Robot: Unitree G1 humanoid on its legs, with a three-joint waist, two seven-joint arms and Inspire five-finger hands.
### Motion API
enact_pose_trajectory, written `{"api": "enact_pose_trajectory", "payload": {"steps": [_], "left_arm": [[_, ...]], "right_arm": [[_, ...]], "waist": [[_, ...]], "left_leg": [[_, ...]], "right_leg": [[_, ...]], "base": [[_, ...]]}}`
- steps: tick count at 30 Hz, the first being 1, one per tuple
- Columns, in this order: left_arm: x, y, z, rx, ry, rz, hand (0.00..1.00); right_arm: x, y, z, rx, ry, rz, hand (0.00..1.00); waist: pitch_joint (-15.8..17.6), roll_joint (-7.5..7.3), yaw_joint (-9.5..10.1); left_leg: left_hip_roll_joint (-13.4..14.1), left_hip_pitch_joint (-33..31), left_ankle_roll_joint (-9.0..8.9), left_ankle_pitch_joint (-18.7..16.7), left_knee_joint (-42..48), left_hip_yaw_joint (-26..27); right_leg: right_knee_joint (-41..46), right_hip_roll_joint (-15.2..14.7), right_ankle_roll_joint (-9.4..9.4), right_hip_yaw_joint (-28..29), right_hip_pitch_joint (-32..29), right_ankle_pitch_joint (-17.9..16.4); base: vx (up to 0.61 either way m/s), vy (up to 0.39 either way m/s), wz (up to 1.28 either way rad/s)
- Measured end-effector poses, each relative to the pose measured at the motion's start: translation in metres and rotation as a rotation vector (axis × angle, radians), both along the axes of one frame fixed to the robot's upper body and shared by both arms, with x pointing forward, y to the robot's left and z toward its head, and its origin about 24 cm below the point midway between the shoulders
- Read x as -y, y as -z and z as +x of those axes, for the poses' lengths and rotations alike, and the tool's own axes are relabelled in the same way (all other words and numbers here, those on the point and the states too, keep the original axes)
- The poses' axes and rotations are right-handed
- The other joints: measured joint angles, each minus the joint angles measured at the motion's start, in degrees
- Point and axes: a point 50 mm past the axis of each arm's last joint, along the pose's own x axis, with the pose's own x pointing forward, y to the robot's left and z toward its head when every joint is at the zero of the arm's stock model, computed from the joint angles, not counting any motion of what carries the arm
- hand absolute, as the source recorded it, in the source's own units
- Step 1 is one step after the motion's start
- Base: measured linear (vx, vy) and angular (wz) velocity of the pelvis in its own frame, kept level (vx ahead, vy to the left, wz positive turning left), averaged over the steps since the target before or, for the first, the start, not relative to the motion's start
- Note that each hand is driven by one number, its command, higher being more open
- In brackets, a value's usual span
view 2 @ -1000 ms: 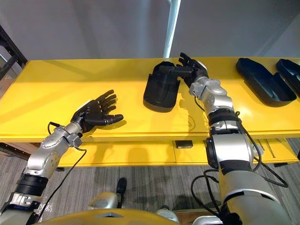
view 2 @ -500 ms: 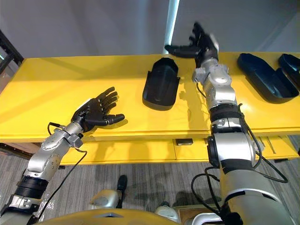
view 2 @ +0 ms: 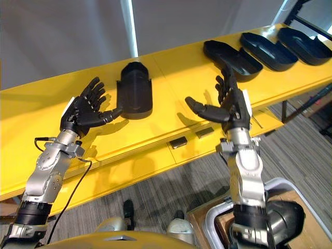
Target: Walk over and take three plastic housings, then place them on the shelf
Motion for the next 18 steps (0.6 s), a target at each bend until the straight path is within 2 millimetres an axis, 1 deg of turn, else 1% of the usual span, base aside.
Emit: {"api": "enact_pose_trajectory", "payload": {"steps": [1,3,6,9,12,14,18], "left_arm": [[0.000,0.002,-0.001,-0.008,-0.013,0.002,1.00],[-0.004,0.009,-0.005,-0.035,-0.067,0.032,1.00],[-0.008,0.009,-0.005,-0.042,-0.148,0.087,1.00],[-0.013,0.012,-0.005,-0.053,-0.222,0.124,1.00],[-0.021,0.025,-0.006,-0.101,-0.309,0.155,1.00],[-0.025,0.025,-0.006,-0.098,-0.315,0.127,1.00],[-0.021,0.026,-0.006,-0.103,-0.272,0.040,1.00]], "right_arm": [[-0.001,0.000,-0.003,0.003,0.006,-0.031,1.00],[-0.006,0.003,-0.012,-0.012,-0.007,-0.118,1.00],[-0.006,0.009,-0.020,-0.027,-0.018,-0.155,1.00],[-0.005,0.011,-0.024,-0.041,-0.014,-0.155,1.00],[-0.004,0.017,-0.030,-0.065,-0.002,-0.144,1.00],[-0.004,0.019,-0.031,-0.069,0.010,-0.131,1.00],[-0.007,0.022,-0.031,-0.066,0.026,-0.097,1.00]], "waist": [[-0.1,-0.11,-0.10],[-1.2,-0.90,-0.74],[-2.0,-1.61,-0.95],[-2.2,-1.45,-1.09],[-2.7,-1.13,-1.55],[-2.8,-1.00,-1.55],[-3.0,-0.63,-1.97]], "left_leg": [[0.1,0.0,0.03,0.0,0.0,0.4],[0.6,-0.4,0.04,0.0,0.0,1.2],[0.8,-0.3,-0.13,-0.1,0.0,1.7],[0.6,-0.4,-0.22,-0.3,0.0,2.2],[0.6,-0.7,-0.28,-0.4,0.0,2.4],[0.7,-1.2,-0.43,-0.5,0.0,2.9],[0.5,-1.3,-0.24,-0.6,0.0,3.6]], "right_leg": [[-0.1,0.1,0.00,0.3,-0.2,0.0],[-0.3,0.6,-0.28,1.1,-0.9,0.4],[-0.4,0.7,-0.32,1.7,-1.2,0.3],[-0.3,0.7,-0.32,2.1,-1.6,0.3],[-0.2,0.7,-0.32,2.4,-2.2,0.3],[0.0,0.7,-0.33,2.9,-3.1,0.3],[0.6,0.6,-0.31,3.6,-3.8,0.3]], "base": [[0.04,-0.020,-0.29],[0.05,-0.039,-0.21],[0.03,-0.025,-0.10],[0.00,-0.001,-0.09],[-0.02,0.005,-0.05],[-0.02,0.006,-0.11],[-0.01,0.007,-0.08]]}}
